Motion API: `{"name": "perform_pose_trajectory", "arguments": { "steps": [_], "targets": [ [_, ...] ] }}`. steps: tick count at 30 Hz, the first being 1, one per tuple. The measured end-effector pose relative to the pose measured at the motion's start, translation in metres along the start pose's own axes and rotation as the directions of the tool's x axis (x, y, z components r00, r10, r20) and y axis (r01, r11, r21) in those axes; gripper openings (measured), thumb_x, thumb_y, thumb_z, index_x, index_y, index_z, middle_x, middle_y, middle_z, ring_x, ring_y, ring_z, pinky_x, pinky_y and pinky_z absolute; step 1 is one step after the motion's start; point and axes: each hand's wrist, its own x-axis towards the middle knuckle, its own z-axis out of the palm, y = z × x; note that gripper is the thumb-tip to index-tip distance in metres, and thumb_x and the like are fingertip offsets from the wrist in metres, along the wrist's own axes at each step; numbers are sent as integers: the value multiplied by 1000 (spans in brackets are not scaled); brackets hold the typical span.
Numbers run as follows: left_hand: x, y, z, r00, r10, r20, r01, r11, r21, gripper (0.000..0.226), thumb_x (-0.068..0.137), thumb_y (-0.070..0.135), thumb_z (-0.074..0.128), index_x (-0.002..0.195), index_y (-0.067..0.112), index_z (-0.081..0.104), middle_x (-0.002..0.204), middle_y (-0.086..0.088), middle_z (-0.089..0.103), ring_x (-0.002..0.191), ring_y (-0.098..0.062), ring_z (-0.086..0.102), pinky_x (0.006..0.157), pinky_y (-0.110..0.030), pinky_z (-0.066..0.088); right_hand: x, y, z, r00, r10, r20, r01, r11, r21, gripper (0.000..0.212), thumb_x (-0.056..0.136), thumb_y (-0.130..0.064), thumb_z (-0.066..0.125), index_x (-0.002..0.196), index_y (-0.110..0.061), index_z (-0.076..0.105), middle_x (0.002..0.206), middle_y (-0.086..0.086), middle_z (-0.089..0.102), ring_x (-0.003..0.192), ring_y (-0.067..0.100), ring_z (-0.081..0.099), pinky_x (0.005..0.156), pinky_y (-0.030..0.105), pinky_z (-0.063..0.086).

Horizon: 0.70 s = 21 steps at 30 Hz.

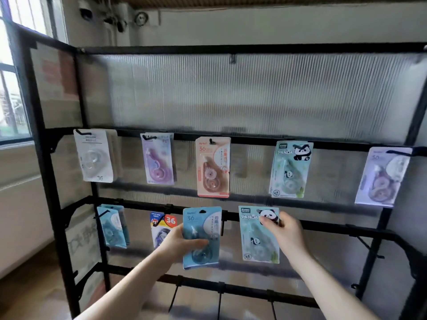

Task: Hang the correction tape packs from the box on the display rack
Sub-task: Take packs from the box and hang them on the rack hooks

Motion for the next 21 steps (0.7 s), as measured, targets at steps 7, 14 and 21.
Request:
{"name": "perform_pose_trajectory", "arguments": {
  "steps": [7, 14, 21],
  "targets": [
    [9, 20, 12, 997, 73, -1, -73, 997, -18, 28, 77, 1, 74, 101, 9, 63, 89, -1, 75, 81, -15, 72, 67, -25, 56, 17, -15, -22, 999, -45, -28, 45, 999, 6, 16, 84, -10, 69, 76, -21, 60, 82, -8, 66, 74, 4, 59, 63, 16, 43],
    [15, 42, 22, 995, 98, 28, -97, 995, -31, 28, 77, 2, 74, 102, 10, 63, 94, -6, 74, 83, -19, 72, 71, -30, 57, 32, -27, -46, 994, -70, -85, 74, 996, 40, 3, 86, -13, 67, 83, -13, 66, 80, 2, 68, 73, 12, 59, 65, 19, 47],
    [22, 65, 29, 984, 168, 59, -166, 985, -39, 25, 79, 1, 72, 100, 13, 64, 88, -1, 75, 81, -18, 72, 68, -29, 57, 49, -61, -69, 972, -78, -221, 111, 984, 140, 11, 88, -12, 64, 77, -16, 64, 74, -5, 64, 62, -3, 57, 61, 13, 46]
  ]
}}
